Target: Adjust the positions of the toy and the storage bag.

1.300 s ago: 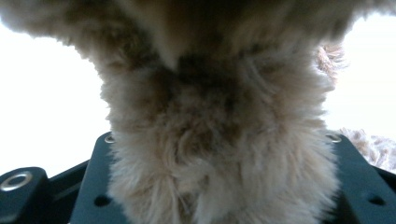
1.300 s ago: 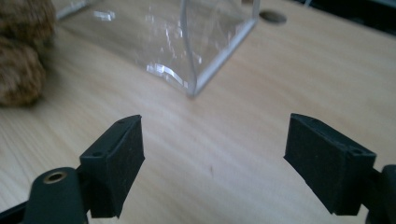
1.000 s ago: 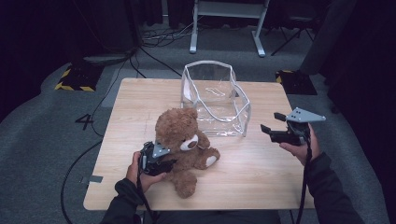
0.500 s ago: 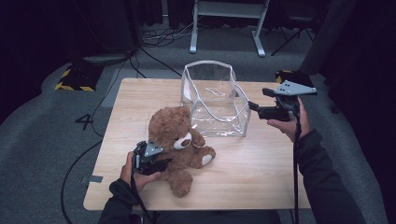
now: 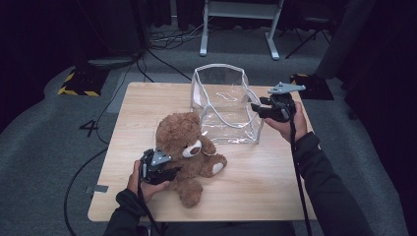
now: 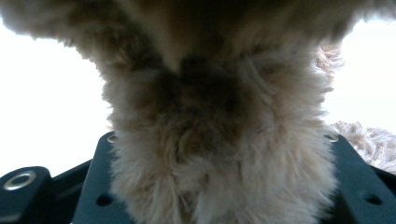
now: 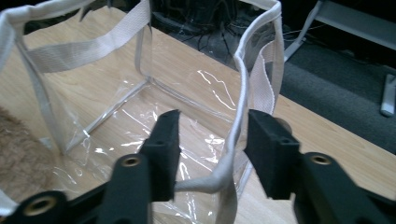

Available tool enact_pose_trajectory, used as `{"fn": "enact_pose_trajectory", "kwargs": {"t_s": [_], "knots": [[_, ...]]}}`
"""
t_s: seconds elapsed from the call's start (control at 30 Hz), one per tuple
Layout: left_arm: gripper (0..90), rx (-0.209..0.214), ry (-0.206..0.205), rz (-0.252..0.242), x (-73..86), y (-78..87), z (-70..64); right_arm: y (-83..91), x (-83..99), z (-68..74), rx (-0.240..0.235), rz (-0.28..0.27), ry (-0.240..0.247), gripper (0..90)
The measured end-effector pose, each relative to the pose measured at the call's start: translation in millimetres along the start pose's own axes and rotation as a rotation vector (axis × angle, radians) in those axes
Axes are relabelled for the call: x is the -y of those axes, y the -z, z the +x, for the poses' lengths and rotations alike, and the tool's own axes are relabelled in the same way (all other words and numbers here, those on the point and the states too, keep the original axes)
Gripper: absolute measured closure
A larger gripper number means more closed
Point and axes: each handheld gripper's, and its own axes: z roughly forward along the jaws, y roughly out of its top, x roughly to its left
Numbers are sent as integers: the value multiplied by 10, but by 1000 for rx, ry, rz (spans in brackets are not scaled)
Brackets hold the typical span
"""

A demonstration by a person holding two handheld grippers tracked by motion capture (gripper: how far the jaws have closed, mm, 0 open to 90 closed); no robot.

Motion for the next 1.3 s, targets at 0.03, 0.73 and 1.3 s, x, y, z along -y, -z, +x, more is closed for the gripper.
{"fn": "enact_pose_trajectory", "kwargs": {"t_s": [0.03,0.73,1.3], "knots": [[499,-8,88,-2,18,0,-62,-6,-1,3,6,1,0,607],[502,-18,10,2,67,68,6,377,240,17,98,13,-5,854],[501,-60,41,10,160,177,128,951,652,178,58,-54,-37,826]]}}
